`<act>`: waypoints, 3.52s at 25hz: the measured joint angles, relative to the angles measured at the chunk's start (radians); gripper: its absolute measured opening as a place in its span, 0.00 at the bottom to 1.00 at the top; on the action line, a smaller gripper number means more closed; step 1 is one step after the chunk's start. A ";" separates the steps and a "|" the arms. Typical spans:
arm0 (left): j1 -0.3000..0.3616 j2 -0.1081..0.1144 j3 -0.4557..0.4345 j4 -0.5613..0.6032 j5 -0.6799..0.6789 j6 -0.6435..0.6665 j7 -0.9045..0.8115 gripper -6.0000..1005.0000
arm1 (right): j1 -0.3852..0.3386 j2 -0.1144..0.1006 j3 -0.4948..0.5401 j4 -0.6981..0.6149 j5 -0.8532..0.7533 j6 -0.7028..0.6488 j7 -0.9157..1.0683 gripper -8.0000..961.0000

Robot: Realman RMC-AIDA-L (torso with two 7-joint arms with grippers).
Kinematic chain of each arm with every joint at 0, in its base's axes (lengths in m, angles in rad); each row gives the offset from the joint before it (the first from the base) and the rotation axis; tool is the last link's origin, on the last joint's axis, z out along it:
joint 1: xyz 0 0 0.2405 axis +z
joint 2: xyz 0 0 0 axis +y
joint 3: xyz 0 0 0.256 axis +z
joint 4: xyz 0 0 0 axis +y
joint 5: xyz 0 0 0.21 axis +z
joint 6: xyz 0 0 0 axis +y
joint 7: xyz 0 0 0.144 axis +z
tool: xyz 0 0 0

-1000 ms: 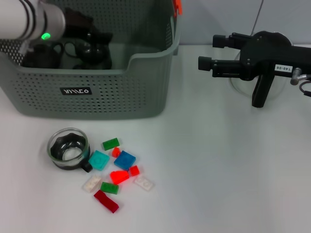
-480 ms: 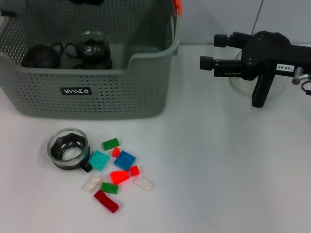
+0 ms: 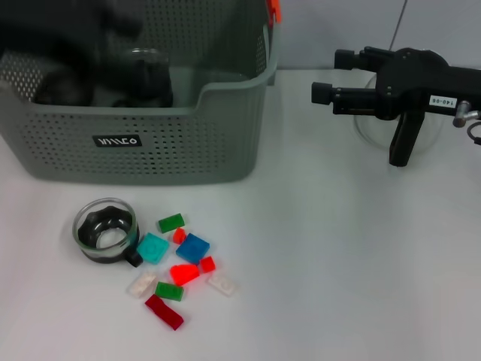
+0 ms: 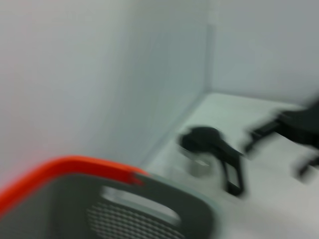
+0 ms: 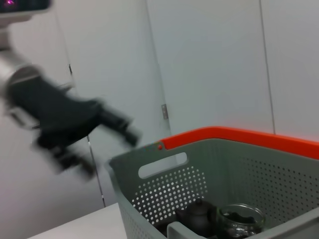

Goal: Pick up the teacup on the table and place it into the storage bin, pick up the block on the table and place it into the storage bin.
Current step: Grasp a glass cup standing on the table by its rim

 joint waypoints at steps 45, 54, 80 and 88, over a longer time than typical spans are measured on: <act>0.194 -0.118 0.369 -0.098 0.512 -0.112 0.374 0.80 | 0.146 0.051 -0.162 0.110 -0.257 -0.011 -0.025 0.95; 0.186 -0.119 0.402 -0.174 0.552 -0.191 0.378 0.80 | 0.174 0.052 -0.163 0.155 -0.251 0.016 -0.022 0.95; 0.159 -0.122 0.445 -0.277 0.588 -0.276 0.356 0.80 | 0.171 0.054 -0.153 0.183 -0.247 0.048 -0.021 0.95; 0.160 -0.124 0.445 -0.271 0.612 -0.303 0.338 0.76 | 0.169 0.052 -0.153 0.180 -0.235 0.048 -0.020 0.95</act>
